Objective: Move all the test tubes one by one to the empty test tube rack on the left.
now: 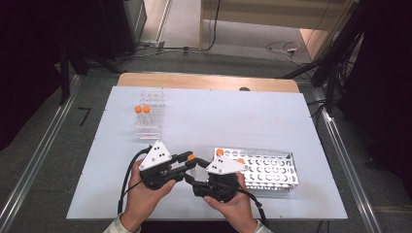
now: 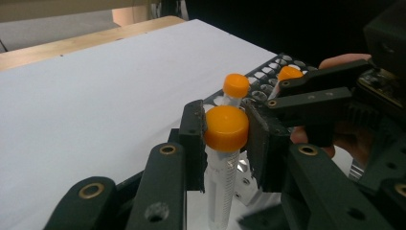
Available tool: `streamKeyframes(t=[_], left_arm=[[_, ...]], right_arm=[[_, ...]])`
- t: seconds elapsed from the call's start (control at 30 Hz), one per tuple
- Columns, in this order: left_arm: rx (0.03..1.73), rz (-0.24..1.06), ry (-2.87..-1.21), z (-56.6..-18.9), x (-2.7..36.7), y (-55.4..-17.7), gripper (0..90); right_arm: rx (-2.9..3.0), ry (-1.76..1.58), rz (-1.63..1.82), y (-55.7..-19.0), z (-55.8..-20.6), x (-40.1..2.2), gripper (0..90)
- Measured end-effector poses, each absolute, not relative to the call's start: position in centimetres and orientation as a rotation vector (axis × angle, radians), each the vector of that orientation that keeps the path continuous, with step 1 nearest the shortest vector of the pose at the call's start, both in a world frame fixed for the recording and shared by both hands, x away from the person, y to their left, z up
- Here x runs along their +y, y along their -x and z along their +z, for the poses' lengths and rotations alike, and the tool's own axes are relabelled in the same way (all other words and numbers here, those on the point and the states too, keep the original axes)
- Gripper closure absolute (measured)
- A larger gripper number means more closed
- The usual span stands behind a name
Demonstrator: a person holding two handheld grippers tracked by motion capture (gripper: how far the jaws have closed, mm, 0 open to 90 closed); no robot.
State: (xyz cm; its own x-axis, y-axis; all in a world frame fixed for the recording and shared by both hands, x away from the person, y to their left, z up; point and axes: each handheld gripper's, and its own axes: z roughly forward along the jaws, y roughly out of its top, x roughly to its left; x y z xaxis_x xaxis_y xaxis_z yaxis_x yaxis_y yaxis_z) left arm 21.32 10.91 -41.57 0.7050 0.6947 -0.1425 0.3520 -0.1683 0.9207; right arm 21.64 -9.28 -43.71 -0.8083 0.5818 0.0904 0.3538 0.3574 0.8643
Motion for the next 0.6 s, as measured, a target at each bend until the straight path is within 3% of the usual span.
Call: streamKeyframes(t=[0.17, 0.6], left_arm=[[0.862, 0.398, -1.746, -41.2, 12.2, -21.7, 70.4], [0.991, 0.472, -1.648, -40.8, 16.4, -24.0, 70.4]], right_arm=[[2.393, -0.788, 1.442, -20.8, -43.5, -9.3, 22.9], [2.398, -0.714, 1.470, -18.0, -42.5, -11.1, 21.3]])
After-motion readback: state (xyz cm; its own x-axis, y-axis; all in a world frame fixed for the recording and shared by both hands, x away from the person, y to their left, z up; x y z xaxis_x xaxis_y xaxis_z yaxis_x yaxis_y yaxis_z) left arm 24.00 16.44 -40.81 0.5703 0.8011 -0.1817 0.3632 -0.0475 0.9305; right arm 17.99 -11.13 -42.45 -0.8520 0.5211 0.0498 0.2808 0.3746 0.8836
